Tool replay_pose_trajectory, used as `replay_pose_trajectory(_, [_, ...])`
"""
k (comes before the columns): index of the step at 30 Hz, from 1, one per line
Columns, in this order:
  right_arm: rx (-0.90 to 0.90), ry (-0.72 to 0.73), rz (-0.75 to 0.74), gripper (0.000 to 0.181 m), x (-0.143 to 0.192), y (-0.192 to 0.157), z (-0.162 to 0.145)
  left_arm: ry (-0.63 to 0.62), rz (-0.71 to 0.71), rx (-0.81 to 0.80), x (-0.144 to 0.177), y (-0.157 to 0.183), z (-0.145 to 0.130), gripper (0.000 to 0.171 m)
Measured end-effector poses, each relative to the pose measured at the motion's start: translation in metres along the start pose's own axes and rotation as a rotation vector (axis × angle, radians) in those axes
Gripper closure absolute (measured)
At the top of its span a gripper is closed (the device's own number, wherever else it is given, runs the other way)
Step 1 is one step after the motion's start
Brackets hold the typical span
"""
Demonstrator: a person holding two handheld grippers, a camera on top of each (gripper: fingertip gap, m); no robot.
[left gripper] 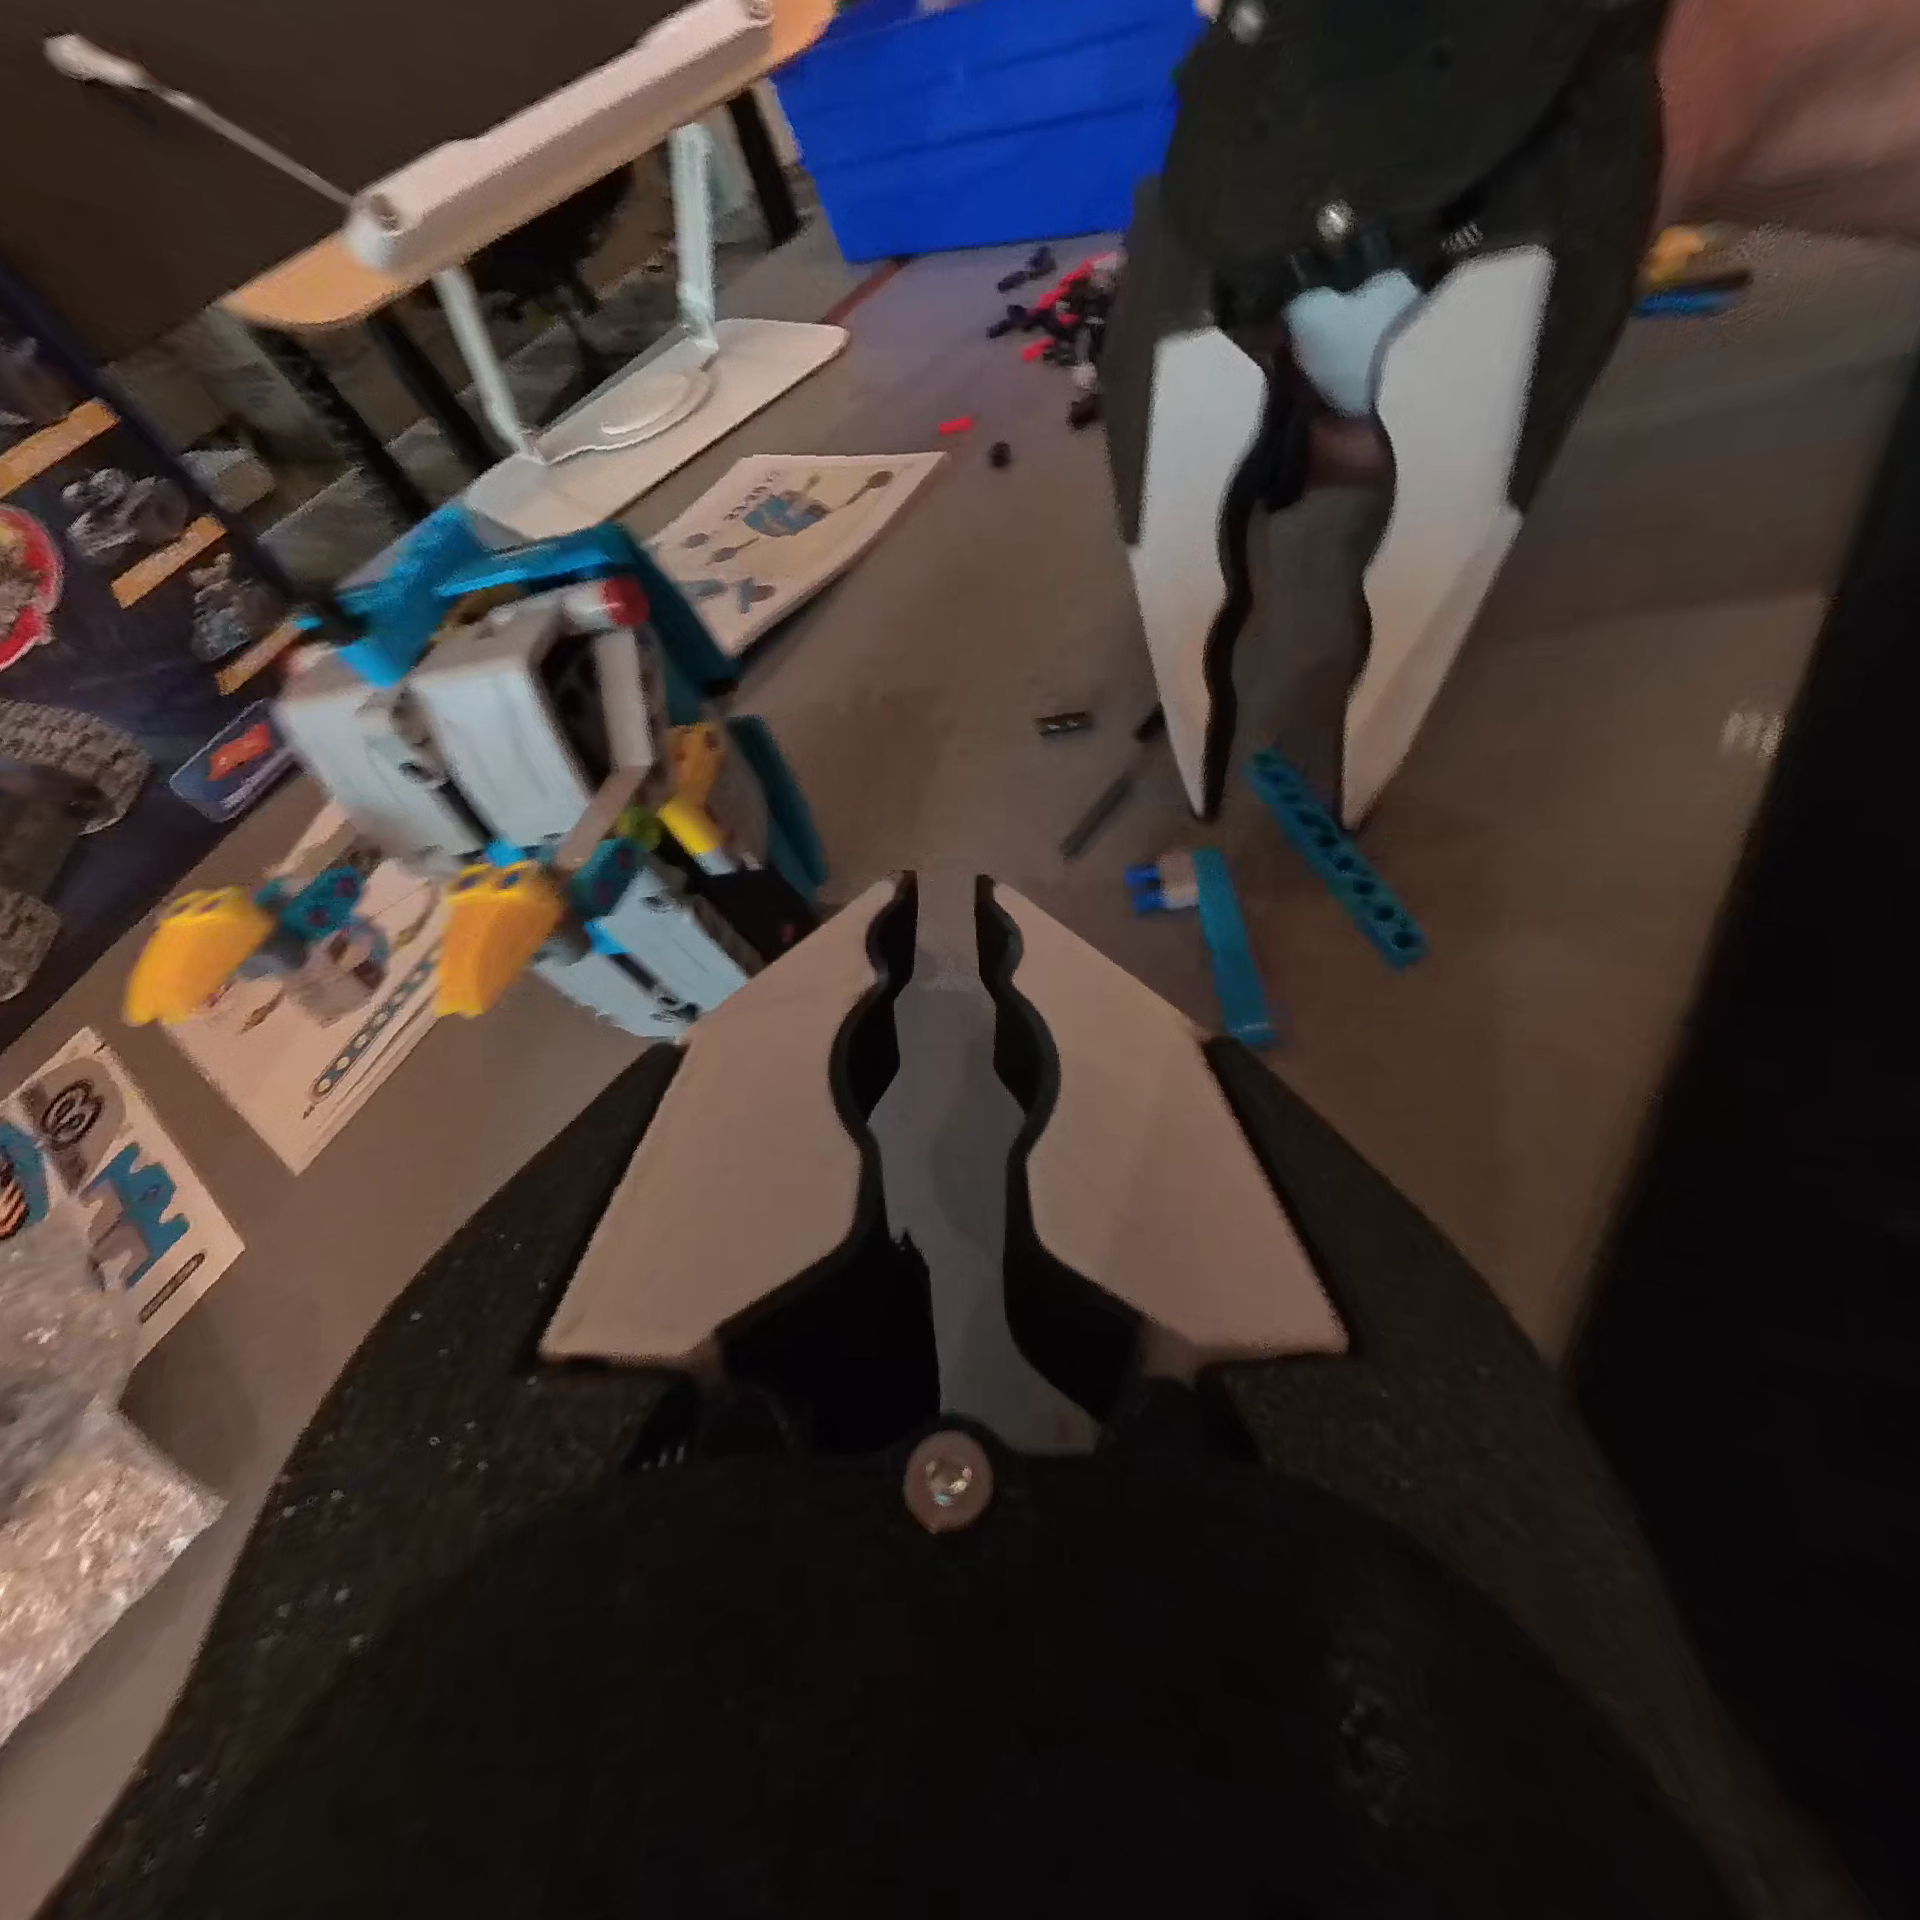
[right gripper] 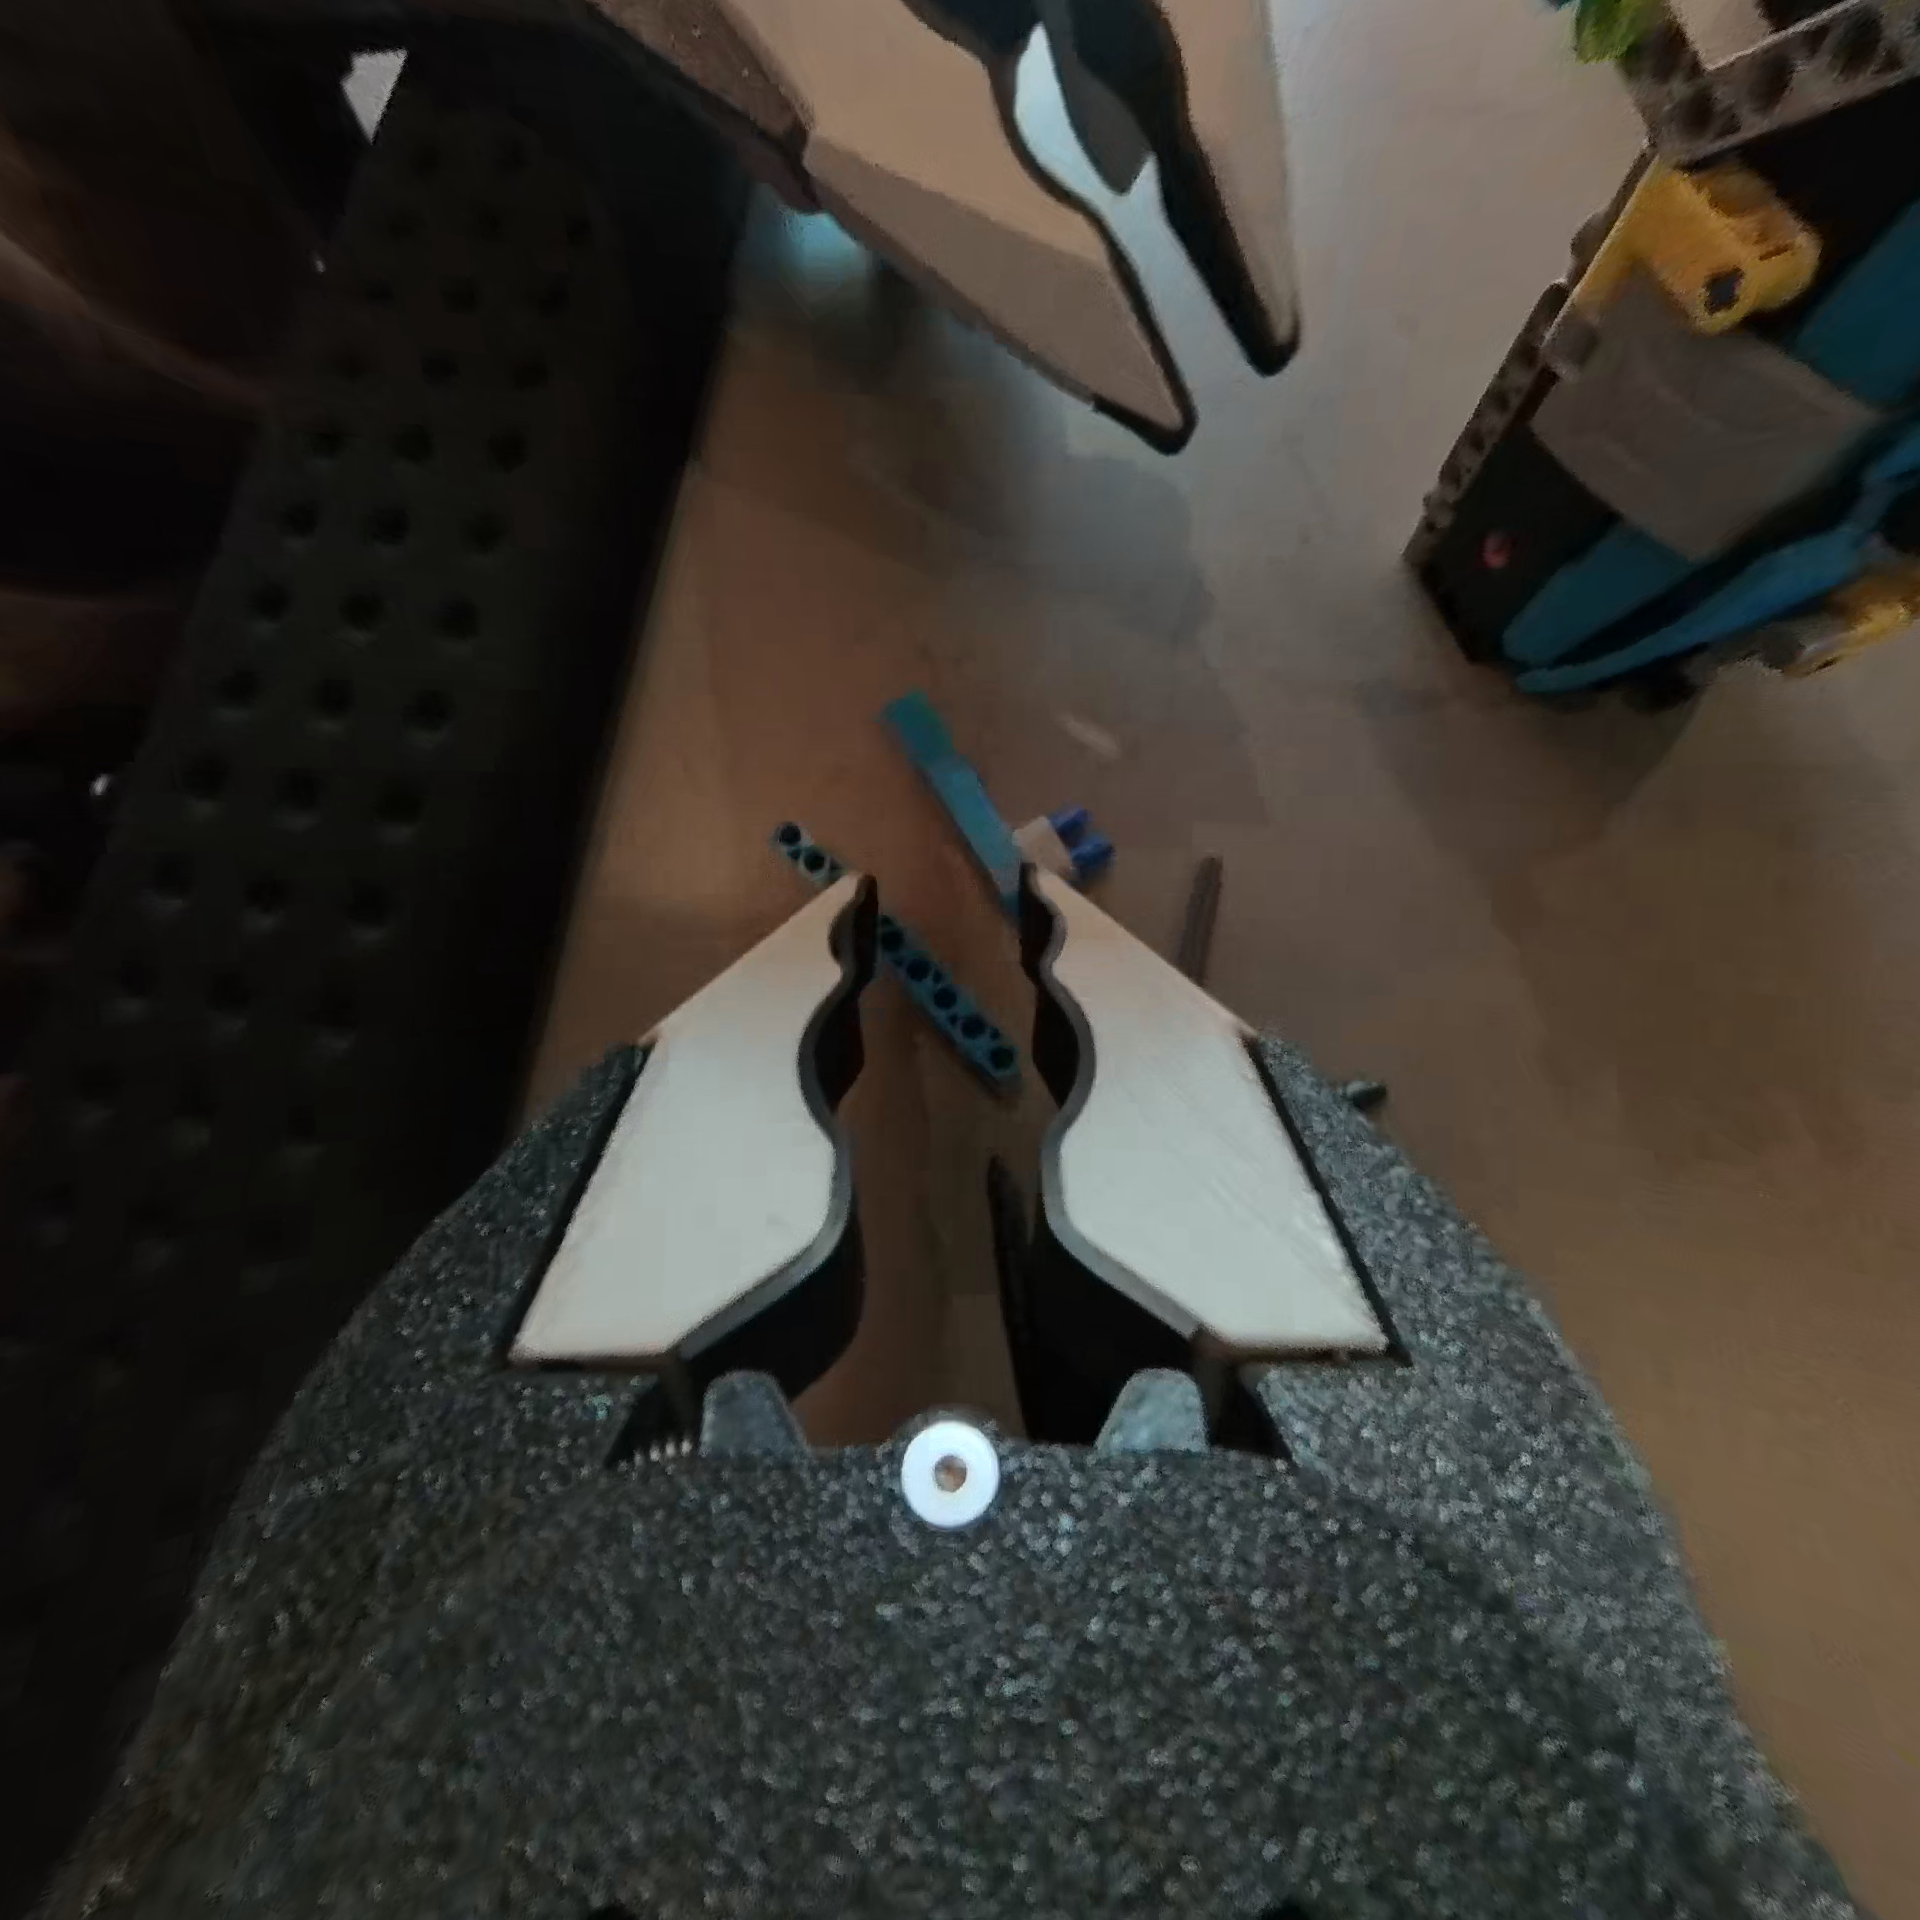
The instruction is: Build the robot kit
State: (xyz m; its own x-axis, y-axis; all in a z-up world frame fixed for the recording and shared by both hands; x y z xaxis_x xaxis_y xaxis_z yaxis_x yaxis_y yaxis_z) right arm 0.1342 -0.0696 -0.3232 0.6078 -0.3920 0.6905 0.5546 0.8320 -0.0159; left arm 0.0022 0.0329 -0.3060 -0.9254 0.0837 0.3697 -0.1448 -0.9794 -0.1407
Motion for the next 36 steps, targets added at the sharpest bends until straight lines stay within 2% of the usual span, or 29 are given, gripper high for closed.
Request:
replay_pose_trajectory(3, [-0.006, -0.037, 0.048, 0.154, 0.014, -0.009, -0.008, -0.049, -0.087, -0.124, -0.004, 0.022, -0.004, 0.16])
replay_pose_trajectory(6, [0.016, -0.085, -0.001, 0.153, 0.017, -0.008, -0.015, -0.08, -0.091, -0.244, -0.008, 0.037, -0.008, 0.159])
replay_pose_trajectory(8, [0.046, -0.1, -0.031, 0.152, 0.015, -0.007, -0.016, -0.084, -0.092, -0.264, -0.008, 0.04, -0.009, 0.16])
replay_pose_trajectory(11, [0.066, -0.139, -0.04, 0.154, 0.008, -0.007, -0.018, -0.066, -0.093, -0.227, -0.007, 0.036, -0.007, 0.16])
replay_pose_trajectory(13, [0.054, -0.124, -0.029, 0.167, 0.008, -0.007, -0.017, -0.057, -0.11, -0.186, -0.005, 0.035, -0.005, 0.159])
replay_pose_trajectory(16, [0.031, -0.125, -0.043, 0.16, 0.006, -0.004, -0.016, -0.045, -0.12, -0.147, -0.004, 0.032, -0.003, 0.159])
replay_pose_trajectory(24, [0.076, -0.115, -0.055, 0.158, 0.004, -0.006, -0.014, -0.034, -0.119, -0.076, -0.004, 0.025, -0.001, 0.159])
replay_pose_trajectory(27, [0.042, -0.115, -0.04, 0.159, 0.004, -0.005, -0.015, -0.034, -0.129, -0.068, -0.004, 0.024, -0.001, 0.159])
replay_pose_trajectory(31, [0.031, -0.133, -0.024, 0.173, 0.005, -0.005, -0.013, -0.043, -0.168, -0.097, -0.004, 0.029, -0.002, 0.157])
replay_pose_trajectory(36, [-0.049, 0.036, 0.027, 0.173, 0.022, -0.003, -0.001, -0.02, -0.172, -0.075, -0.002, 0.026, 0.0, 0.157])
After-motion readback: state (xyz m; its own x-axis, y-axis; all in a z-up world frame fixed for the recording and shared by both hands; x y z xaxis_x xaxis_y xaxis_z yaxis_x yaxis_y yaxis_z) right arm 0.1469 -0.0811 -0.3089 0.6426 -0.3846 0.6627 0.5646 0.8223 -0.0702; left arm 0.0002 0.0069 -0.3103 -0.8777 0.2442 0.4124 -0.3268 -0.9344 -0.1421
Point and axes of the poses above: each gripper's, where its closed fingertips meet, x back along the fingers, z out of its top, y = z × x across the jaws, the point moved 8 cm from there along x, back along the fingers, and after that the axes turned 8 degrees about x, right-handed, at the moved point
